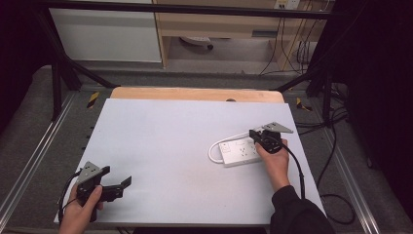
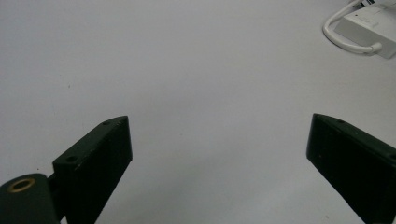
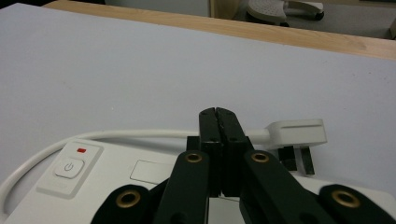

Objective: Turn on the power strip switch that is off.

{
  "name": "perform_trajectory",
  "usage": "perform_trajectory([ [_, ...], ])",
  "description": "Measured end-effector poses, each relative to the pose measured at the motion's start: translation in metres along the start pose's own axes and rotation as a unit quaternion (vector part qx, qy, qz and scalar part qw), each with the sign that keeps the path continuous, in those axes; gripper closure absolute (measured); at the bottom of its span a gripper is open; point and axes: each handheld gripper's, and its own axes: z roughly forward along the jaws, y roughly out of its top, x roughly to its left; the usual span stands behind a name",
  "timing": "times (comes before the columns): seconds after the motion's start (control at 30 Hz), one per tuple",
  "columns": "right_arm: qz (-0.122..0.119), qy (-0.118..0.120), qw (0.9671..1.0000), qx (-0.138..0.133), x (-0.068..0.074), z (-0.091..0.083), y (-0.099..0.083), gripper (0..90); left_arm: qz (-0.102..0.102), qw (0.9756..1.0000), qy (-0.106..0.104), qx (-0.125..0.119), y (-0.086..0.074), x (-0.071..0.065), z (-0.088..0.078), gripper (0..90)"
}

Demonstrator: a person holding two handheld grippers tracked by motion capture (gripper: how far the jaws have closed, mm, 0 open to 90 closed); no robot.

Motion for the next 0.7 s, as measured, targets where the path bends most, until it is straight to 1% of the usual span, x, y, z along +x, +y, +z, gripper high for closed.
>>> perform_trajectory([
  [0.1, 0.003, -0.001, 1.0, -0.003, 0.0, 0.0, -0.002, 90.0, 0.0, 1.0, 0.0, 0.0, 0.0, 0.0, 0.0, 6.9],
  [0.17, 0.007, -0.002, 1.0, 0.001, -0.001, 0.001, -0.005, 90.0, 0.0, 1.0, 0.0, 0.0, 0.0, 0.0, 0.0, 6.9],
  [0.4, 0.007, -0.004, 1.0, 0.005, -0.002, 0.002, -0.008, 90.0, -0.001, 1.0, -0.001, 0.0, 0.0, 0.0, 0.0, 6.9],
  [0.7, -0.006, 0.0, 0.9999, 0.013, 0.004, 0.002, -0.012, 90.0, -0.001, 1.0, 0.0, -0.001, 0.0, 0.0, 0.0, 6.9],
])
